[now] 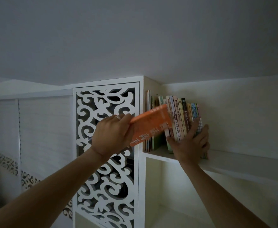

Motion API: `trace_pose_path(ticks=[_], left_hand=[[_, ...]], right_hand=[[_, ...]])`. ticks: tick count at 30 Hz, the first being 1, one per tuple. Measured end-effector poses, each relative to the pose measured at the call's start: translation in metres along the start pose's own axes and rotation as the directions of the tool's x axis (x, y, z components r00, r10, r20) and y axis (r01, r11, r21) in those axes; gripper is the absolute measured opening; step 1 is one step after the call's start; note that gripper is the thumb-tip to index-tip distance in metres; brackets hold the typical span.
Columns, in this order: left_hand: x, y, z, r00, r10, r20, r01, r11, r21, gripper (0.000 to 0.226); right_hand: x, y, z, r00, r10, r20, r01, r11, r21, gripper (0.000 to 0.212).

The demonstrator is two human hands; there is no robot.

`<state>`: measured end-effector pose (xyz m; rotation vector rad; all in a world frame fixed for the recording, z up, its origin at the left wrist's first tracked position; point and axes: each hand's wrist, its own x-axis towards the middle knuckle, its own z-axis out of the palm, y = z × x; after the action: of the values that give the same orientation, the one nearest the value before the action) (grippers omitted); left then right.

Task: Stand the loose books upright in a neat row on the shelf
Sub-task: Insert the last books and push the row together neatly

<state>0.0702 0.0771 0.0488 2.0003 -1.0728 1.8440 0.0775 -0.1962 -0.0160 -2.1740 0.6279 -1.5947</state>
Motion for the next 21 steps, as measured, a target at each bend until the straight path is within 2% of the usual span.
trace_pose_path(ticks=[2,4,8,11,13,21], left_hand=[[0.003,0.006,-0.003,0.974,-0.227,-0.028,0.226,0.974,-0.034,0.036],[0.008,0.012,-0.002,0.900,-0.435,-0.028,0.430,0.897,-0.099,0.029],[0.008,0.023,0.013,0.736,-0.676,0.045,0.668,0.714,-0.208,0.020],[0.001,0.036,0.025,0.646,-0.758,0.093,0.731,0.578,-0.362,0.019],[-0.001,0.051,0.029,0.620,-0.778,0.096,0.723,0.520,-0.455,0.015],[0.014,0.084,0.042,0.601,-0.799,0.023,0.657,0.478,-0.583,0.010]], right_hand=[[0.000,-0.001,0.000,1.000,0.006,0.000,-0.006,1.000,0.004,0.137],[0.000,-0.003,0.000,1.000,0.017,0.003,-0.017,1.000,-0.003,0.144],[-0.002,-0.013,0.003,0.998,0.048,0.031,-0.047,0.999,-0.009,0.156],[-0.001,-0.018,0.006,0.996,0.081,0.023,-0.081,0.997,-0.013,0.155],[0.002,-0.020,0.006,0.995,0.099,-0.022,-0.099,0.995,-0.009,0.148],[0.007,-0.018,0.002,0.981,0.142,-0.130,-0.131,0.988,0.086,0.133]])
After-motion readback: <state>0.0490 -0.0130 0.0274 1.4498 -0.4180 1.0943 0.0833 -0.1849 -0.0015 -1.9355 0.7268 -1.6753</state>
